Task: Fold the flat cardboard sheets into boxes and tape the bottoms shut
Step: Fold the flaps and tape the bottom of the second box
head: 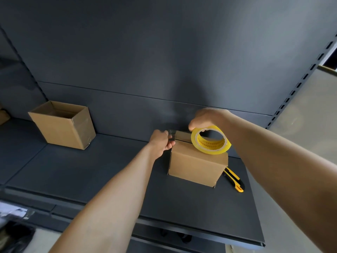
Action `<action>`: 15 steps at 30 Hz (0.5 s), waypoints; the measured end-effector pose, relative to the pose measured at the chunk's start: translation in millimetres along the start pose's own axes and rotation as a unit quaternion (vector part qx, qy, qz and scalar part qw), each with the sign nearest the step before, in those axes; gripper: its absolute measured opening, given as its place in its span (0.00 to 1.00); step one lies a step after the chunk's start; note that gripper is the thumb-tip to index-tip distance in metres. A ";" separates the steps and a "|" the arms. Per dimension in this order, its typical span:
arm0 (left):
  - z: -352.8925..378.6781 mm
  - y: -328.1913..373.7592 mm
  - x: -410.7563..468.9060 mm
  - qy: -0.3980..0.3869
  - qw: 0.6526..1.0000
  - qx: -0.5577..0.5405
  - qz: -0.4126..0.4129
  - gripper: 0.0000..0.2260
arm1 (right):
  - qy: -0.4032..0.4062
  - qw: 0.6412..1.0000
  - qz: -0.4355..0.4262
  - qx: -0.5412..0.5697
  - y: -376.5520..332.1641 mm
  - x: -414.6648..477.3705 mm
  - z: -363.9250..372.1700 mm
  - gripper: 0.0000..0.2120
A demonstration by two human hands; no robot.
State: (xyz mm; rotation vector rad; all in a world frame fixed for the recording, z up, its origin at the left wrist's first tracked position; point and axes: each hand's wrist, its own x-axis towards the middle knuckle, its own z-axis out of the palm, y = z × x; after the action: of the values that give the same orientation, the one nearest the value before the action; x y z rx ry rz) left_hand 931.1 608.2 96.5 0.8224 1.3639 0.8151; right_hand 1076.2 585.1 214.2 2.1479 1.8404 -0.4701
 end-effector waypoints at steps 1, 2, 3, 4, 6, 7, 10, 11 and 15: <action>-1.5 -1.2 3.1 -0.001 1.000 0.011 0.006 0.09 | -0.005 1.000 -0.003 -0.003 -2.7 3.1 0.3 0.12; -2.5 -1.9 6.1 -0.005 1.000 0.017 0.009 0.08 | -0.007 1.000 -0.003 -0.006 -4.5 5.8 0.6 0.12; -3.1 -2.2 8.5 -0.008 1.000 0.022 0.010 0.08 | -0.009 1.000 -0.001 -0.009 -6.3 8.3 1.1 0.13; -4.4 -1.8 9.9 -0.010 1.000 0.025 0.010 0.08 | -0.011 1.000 0.001 -0.011 -8.6 10.6 1.6 0.14; -8.6 -1.8 12.7 -0.010 1.000 0.026 0.009 0.09 | -0.022 1.000 0.002 -0.018 -15.1 14.5 2.1 0.15; -11.2 -2.4 14.5 -0.012 1.000 0.025 0.008 0.10 | -0.026 0.999 0.001 -0.021 -18.1 16.1 2.5 0.15; -16.8 -4.9 18.3 -0.021 0.999 0.027 0.009 0.10 | -0.028 0.999 0.006 -0.031 -24.3 20.6 4.3 0.15; -17.8 -6.1 19.6 -0.025 0.999 0.027 0.010 0.10 | -0.027 0.999 0.010 -0.034 -25.7 21.9 5.2 0.15; -22.3 -12.3 24.5 -0.028 0.999 0.033 0.003 0.09 | -0.023 0.998 0.027 -0.049 -31.7 26.8 8.4 0.14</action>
State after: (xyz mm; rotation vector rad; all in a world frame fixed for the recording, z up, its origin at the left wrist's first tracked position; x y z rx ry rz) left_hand 910.1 624.2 72.9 0.8943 1.3450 0.7503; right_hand 1048.1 610.7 195.6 2.0983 1.7398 -0.4049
